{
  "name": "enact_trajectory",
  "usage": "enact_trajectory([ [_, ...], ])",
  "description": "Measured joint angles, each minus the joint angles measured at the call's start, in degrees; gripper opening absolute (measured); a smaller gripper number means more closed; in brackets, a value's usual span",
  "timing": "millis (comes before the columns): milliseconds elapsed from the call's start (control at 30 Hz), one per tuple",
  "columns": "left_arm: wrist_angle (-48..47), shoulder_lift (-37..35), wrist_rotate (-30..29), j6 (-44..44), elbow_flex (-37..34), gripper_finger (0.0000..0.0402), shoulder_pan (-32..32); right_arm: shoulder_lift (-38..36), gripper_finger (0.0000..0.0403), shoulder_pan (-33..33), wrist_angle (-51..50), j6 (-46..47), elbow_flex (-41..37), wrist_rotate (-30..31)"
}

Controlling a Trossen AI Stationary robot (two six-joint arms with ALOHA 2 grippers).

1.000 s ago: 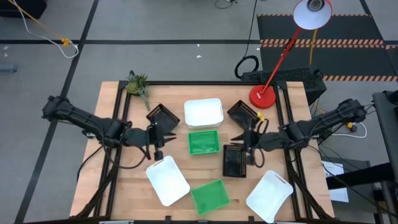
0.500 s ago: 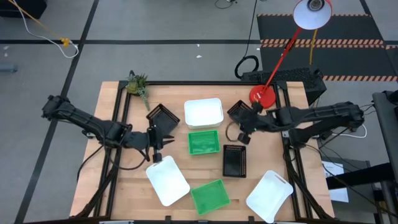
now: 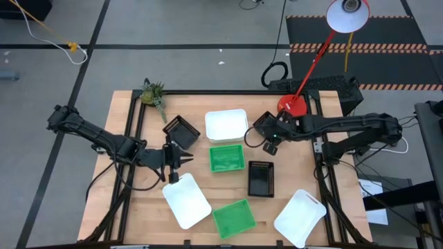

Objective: Stack baskets by color
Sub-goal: Stack the top right black bin on the bottom black bin

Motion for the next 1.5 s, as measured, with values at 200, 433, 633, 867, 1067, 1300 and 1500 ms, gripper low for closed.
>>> enact_trajectory([
  [200,-0.04,0.11,0.0,-0.05,0.0,0.0063,0.0,0.0,0.0098,-1.29,0.01,-6.13,-3.42,-3.61],
  [433,-0.07,0.11,0.0,-0.09,0.0,0.0063,0.02,0.0,0.0098,-2.76,-0.31,-14.97,-5.98,-5.04],
  [633,-0.08,0.11,0.0,-0.09,0.0,0.0063,0.02,0.0,0.0098,-3.15,-0.35,-20.53,-6.94,-5.01],
  [867,-0.11,0.11,0.0,-0.23,0.0,0.0063,0.02,0.0,0.0098,-3.05,-4.95,-22.16,-6.94,-6.74],
  [1067,-0.09,0.72,0.0,-0.18,0.0,0.0063,0.02,-0.02,0.0098,-3.04,-7.19,-25.09,-7.04,-10.61],
  [1300,-0.05,0.98,0.0,-0.2,0.0,0.0063,0.02,-0.04,0.0098,-3.14,-6.46,-32.33,-9.74,-10.97],
  [1500,0.11,0.98,0.0,-0.19,0.0,0.0063,0.02,-0.04,0.0098,-4.61,-4.77,-35.56,-12.31,-10.87],
])
